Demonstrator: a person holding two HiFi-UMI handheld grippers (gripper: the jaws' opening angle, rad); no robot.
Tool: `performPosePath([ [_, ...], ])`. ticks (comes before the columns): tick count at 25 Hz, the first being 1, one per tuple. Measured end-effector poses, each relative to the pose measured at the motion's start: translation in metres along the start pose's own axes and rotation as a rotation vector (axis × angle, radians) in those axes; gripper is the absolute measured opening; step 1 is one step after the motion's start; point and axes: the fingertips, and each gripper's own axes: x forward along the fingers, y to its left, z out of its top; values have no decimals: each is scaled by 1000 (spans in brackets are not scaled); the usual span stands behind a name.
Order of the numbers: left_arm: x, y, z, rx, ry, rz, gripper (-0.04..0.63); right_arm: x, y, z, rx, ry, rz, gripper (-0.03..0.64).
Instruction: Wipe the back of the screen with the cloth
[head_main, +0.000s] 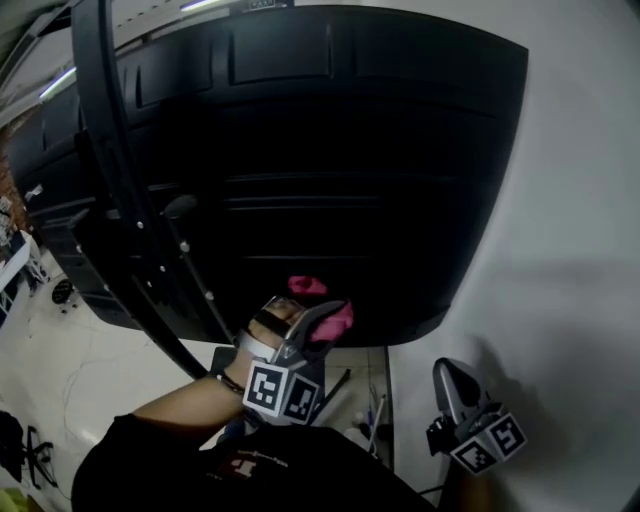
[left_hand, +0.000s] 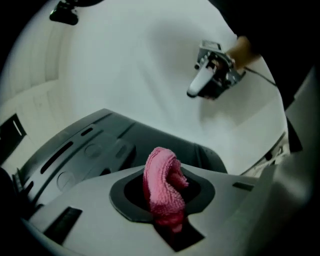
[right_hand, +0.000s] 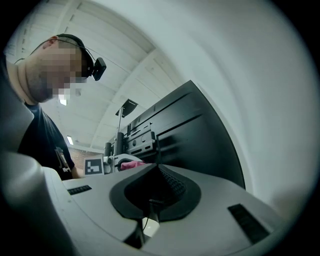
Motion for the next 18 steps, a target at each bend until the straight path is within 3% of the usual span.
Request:
performPosePath([
  [3, 5, 7, -44, 264, 213, 92, 84, 7, 10, -8, 12, 24, 26, 6],
  [5, 24, 11, -52, 298, 283, 101, 84, 11, 16, -12, 15, 36, 46, 6],
  [8, 54, 5, -61, 276, 312, 85, 71, 13, 16, -14, 25, 33, 52, 6],
  [12, 89, 0, -49, 286, 262, 81, 71, 9, 9, -18, 32, 33, 37, 6],
  [18, 166, -39, 23, 348, 102, 21, 71, -16, -11, -18, 42, 25, -45, 6],
])
